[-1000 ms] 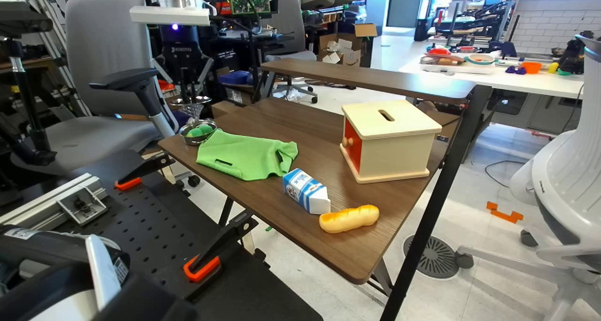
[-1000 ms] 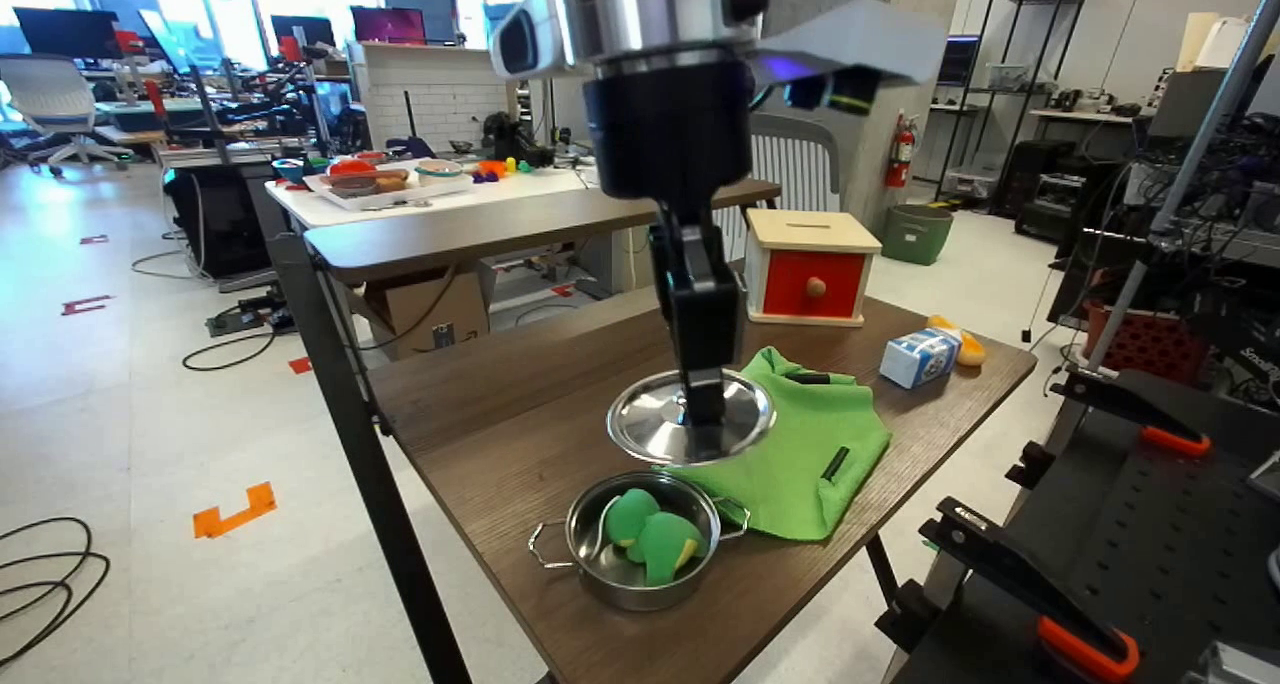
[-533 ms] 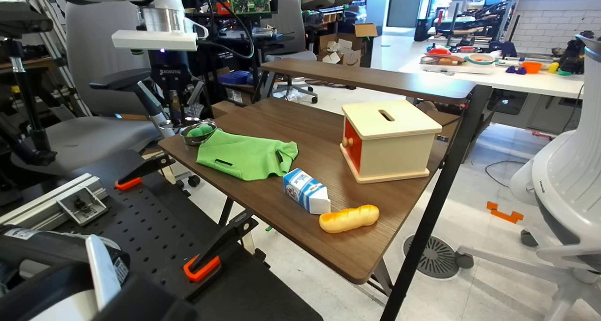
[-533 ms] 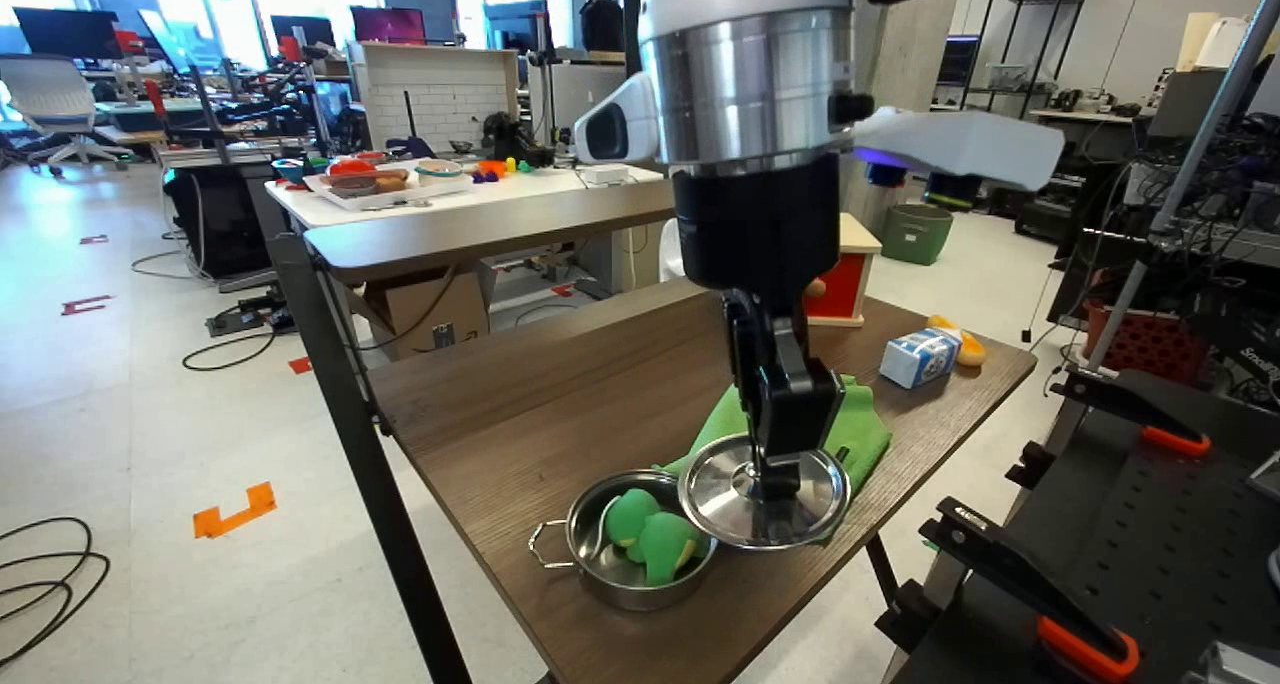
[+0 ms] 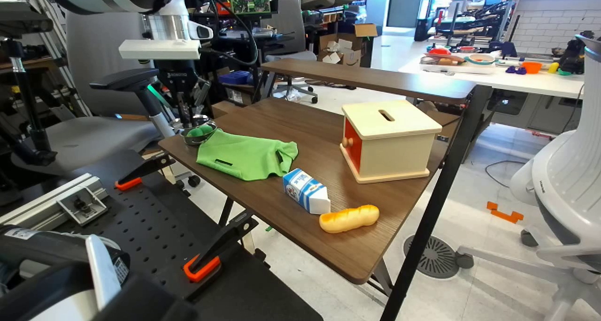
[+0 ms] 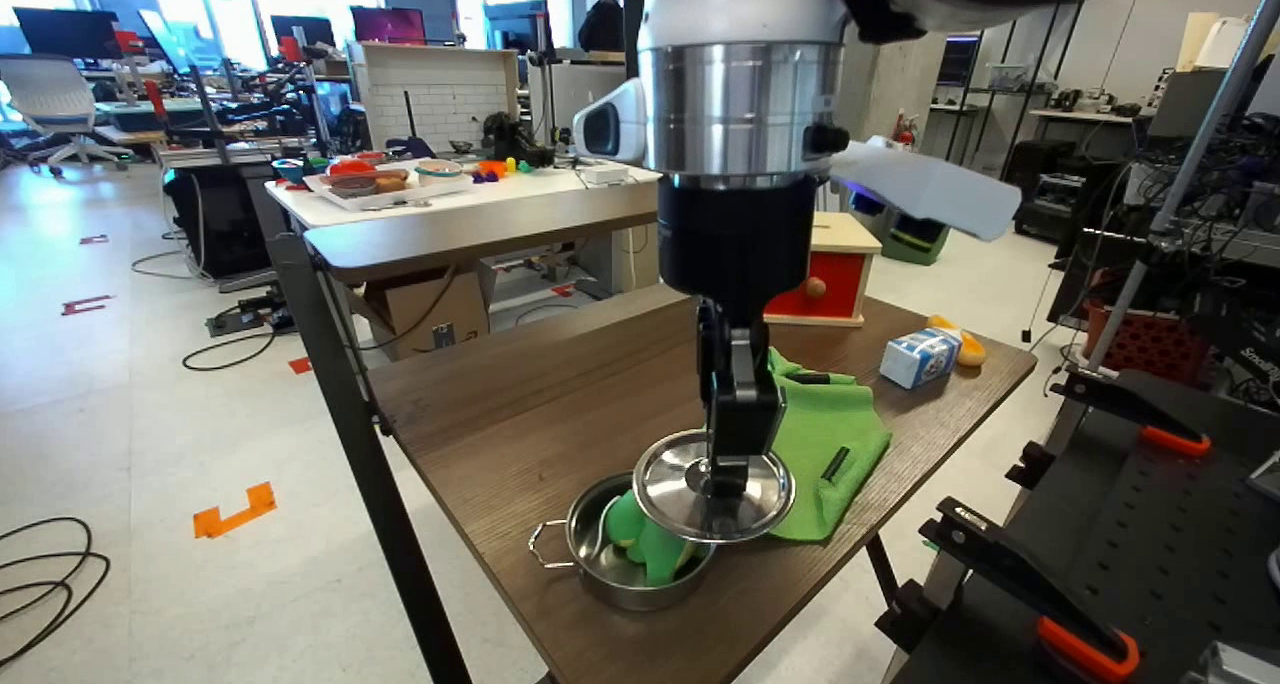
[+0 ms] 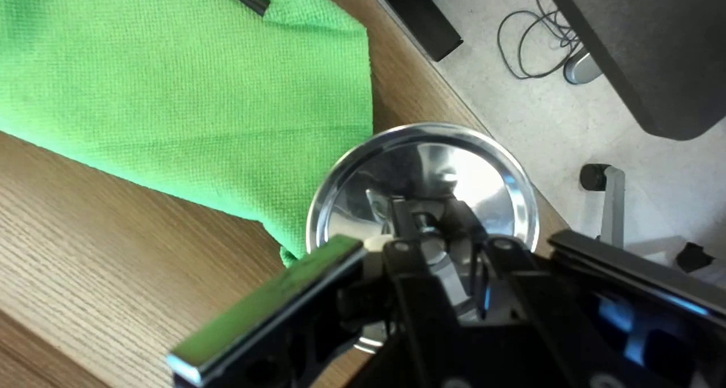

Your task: Put the lid on the pot

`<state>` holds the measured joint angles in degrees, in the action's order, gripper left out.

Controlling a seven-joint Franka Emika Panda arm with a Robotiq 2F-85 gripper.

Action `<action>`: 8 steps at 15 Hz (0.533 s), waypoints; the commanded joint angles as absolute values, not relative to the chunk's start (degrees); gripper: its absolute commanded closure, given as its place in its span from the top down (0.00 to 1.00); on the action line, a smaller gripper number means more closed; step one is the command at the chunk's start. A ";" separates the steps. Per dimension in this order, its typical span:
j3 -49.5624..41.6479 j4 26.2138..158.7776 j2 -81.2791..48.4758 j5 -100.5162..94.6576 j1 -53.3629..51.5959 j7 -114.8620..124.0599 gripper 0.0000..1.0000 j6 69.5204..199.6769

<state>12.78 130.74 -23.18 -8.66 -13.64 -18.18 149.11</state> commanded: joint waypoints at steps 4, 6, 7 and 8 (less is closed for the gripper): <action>13.94 127.11 -28.92 -8.81 -13.21 -17.61 0.05 153.01; 13.95 125.75 -30.22 -8.92 -13.23 -17.60 0.05 153.23; 13.82 125.01 -30.68 -9.05 -13.30 -17.51 0.05 153.19; 13.86 124.39 -31.16 -8.98 -13.22 -17.59 0.05 153.21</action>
<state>13.31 126.91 -29.24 -8.66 -13.68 -18.13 152.38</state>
